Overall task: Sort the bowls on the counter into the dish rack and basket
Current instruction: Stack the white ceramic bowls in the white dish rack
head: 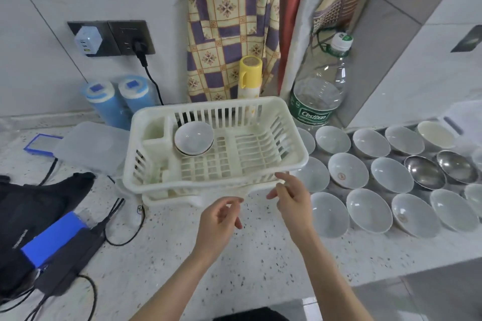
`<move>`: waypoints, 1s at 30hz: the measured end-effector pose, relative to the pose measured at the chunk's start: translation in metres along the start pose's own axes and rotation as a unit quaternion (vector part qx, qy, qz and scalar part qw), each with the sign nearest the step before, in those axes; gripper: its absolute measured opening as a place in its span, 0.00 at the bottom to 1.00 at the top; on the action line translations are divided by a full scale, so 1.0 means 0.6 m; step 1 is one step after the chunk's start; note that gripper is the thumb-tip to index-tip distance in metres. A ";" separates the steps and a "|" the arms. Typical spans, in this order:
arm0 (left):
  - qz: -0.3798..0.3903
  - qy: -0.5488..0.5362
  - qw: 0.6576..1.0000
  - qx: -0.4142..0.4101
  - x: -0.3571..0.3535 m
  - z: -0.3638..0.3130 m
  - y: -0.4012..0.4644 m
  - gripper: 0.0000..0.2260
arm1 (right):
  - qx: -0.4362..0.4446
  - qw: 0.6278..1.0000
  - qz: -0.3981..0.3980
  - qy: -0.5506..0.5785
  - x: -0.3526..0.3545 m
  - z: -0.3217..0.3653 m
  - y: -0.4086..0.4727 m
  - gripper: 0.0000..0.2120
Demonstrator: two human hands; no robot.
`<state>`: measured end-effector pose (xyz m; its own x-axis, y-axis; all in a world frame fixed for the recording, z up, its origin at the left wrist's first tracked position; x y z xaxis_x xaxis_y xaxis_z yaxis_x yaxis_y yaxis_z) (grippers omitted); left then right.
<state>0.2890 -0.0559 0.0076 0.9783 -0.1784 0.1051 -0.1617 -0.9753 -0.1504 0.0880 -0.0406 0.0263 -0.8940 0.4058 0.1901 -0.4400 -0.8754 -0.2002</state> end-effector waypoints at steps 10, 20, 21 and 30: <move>0.142 0.103 0.955 0.241 -0.199 0.123 -0.059 0.09 | -0.087 0.996 -0.030 0.013 0.168 -0.115 -0.010 0.09; 0.060 0.009 0.941 0.332 -0.343 0.161 -0.084 0.17 | -0.243 0.968 0.008 -0.055 0.339 -0.236 -0.009 0.20; 0.050 0.006 0.943 0.328 -0.352 0.162 -0.083 0.17 | -0.273 0.960 0.011 -0.057 0.354 -0.255 -0.012 0.21; -0.011 -0.050 0.945 0.324 -0.384 0.171 -0.075 0.14 | -0.329 0.943 -0.030 0.034 0.409 -0.304 0.003 0.15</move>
<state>0.0840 0.0422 -0.1107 0.9931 -0.1140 0.0264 -0.0598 -0.6881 -0.7232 -0.1478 0.1055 -0.1025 -0.8595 0.4844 0.1629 -0.4275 -0.5067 -0.7487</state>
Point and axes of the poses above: each hand's wrist, its own y-axis towards the middle knuckle, its own x-axis out of the back of the hand, z = x × y, the point moved 10 cm from there along y, towards the middle knuckle, and after that the axes turned 1 degree about -z, right-handed, at the moved point
